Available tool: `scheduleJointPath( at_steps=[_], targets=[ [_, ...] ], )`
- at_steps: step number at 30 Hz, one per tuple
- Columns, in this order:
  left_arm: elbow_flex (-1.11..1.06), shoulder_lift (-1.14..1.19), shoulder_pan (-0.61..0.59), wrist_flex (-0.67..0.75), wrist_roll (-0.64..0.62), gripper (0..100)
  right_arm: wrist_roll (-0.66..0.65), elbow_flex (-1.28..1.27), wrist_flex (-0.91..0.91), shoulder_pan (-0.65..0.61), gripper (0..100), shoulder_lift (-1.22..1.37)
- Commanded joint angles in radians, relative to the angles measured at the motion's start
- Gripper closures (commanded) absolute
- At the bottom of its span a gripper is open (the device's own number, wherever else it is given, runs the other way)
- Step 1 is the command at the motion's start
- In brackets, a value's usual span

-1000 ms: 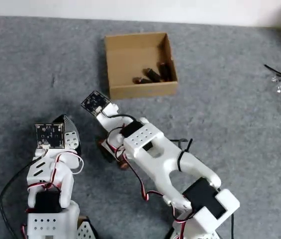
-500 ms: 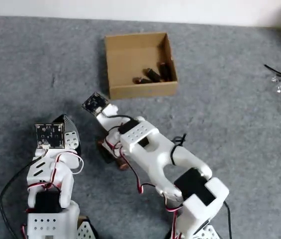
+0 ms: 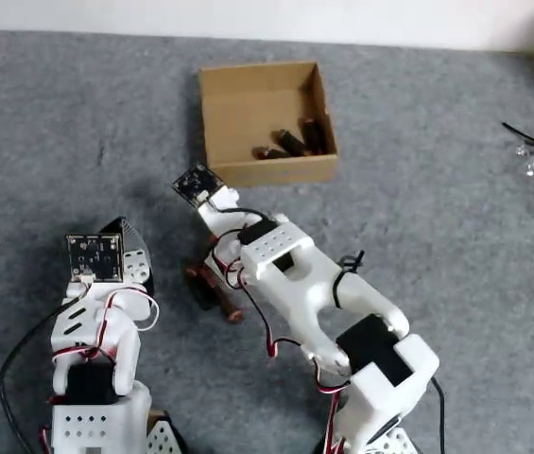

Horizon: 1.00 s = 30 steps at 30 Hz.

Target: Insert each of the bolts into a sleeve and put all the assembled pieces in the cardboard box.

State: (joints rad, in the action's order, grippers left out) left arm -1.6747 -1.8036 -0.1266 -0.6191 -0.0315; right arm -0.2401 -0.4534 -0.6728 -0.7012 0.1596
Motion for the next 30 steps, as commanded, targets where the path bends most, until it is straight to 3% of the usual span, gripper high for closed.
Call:
scheduleJointPath(
  at_steps=[1, 10, 24, 30],
  targets=[
    [-0.01, -0.001, -0.01, 0.021, 0.002, 98, -0.012, 0.047, 0.019, 0.015, 99.3, -0.008],
    [-0.012, -0.001, -0.013, 0.021, 0.002, 98, -0.008, 0.019, -0.021, 0.077, 99.3, -0.077],
    [-0.012, -0.001, -0.01, 0.021, 0.005, 98, -0.009, -0.32, -0.018, 0.077, 99.3, -0.645],
    [0.012, 0.01, 0.039, 0.014, 0.11, 98, -0.008, -0.503, -0.018, 0.153, 99.3, -0.891]
  ],
)
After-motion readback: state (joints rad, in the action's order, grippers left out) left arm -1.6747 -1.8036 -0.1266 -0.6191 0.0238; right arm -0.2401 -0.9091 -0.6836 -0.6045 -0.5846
